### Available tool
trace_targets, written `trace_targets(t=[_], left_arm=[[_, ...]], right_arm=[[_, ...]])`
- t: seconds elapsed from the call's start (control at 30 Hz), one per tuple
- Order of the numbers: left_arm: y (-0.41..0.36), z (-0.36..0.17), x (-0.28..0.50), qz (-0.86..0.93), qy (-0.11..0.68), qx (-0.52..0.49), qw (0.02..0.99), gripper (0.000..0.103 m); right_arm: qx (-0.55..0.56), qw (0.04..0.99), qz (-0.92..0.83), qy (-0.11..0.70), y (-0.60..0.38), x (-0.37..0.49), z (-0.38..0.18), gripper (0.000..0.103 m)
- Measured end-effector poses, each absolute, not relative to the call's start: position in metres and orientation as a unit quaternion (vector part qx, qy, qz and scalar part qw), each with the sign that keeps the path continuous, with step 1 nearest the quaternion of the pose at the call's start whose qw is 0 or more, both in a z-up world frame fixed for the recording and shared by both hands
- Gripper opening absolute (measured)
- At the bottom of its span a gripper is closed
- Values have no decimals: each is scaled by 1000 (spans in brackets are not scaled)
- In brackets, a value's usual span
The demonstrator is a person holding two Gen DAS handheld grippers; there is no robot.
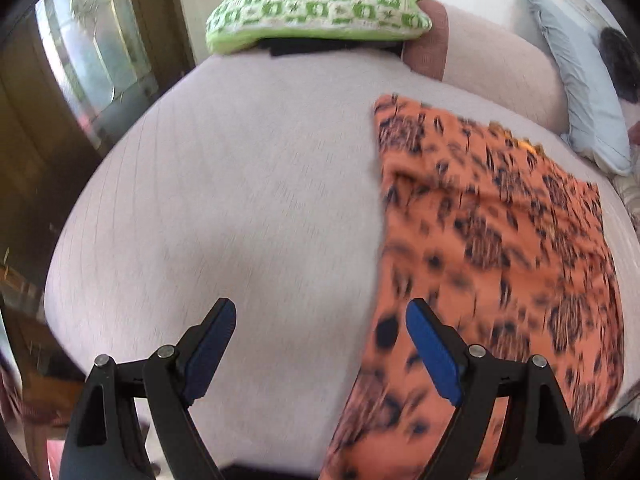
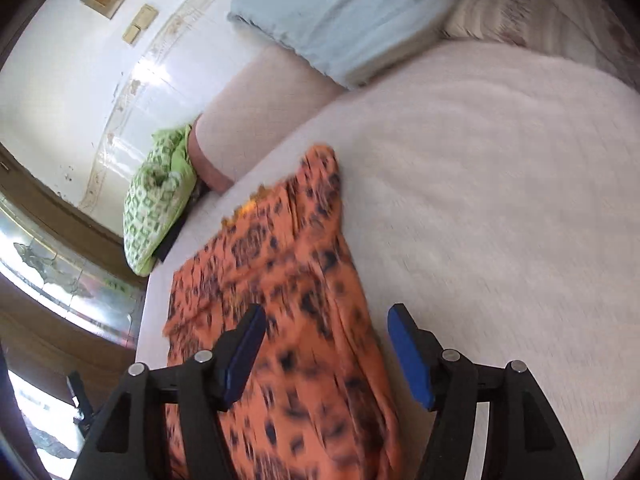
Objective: Fold small clothes
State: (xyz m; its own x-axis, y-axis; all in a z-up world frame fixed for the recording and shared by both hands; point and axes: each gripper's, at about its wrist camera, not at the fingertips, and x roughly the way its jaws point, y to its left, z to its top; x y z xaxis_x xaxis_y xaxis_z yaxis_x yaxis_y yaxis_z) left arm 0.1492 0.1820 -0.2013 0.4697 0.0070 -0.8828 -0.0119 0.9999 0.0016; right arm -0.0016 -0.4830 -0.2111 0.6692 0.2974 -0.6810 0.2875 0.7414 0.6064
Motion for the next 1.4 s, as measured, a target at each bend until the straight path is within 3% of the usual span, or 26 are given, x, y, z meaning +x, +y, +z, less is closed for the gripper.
trace_targets(t=[0.27,0.4,0.47,0.53,0.9,0.97,1.0,1.03,1.07,1.17,1.4], left_arm=[[198,-231,94,-30,567,-20,823,87],[199,-238,85,-46,572,-29,818,84],[198,-243,81,-55,582,-39,810,68],[195,-250,79,-68,590,-51,803,60],[185,-258,52,-102,586,-27,803,66],[181,-256,51,-122,583,-31,803,42],[180,-255,49,-127,581,-29,803,36],[179,-254,48,-133,580,-27,803,22],[179,-253,49,-142,579,-32,802,12],[181,-247,51,-168,573,-53,801,8],[193,-224,64,-210,559,-108,795,7]], right_arm=[[334,786,5,521,-442,-60,-246,67],[348,766,-20,540,-430,-75,-259,67],[337,762,-40,552,-420,-73,-262,67],[326,762,-66,556,-410,-71,-264,67],[279,757,-115,579,-372,-60,-288,66],[277,760,-94,580,-371,-62,-288,58],[276,760,-86,582,-373,-63,-288,53],[276,761,-81,582,-371,-64,-288,50],[278,761,-73,582,-372,-66,-287,41],[294,760,-51,577,-380,-73,-283,17],[406,752,34,518,-415,-91,-263,13]])
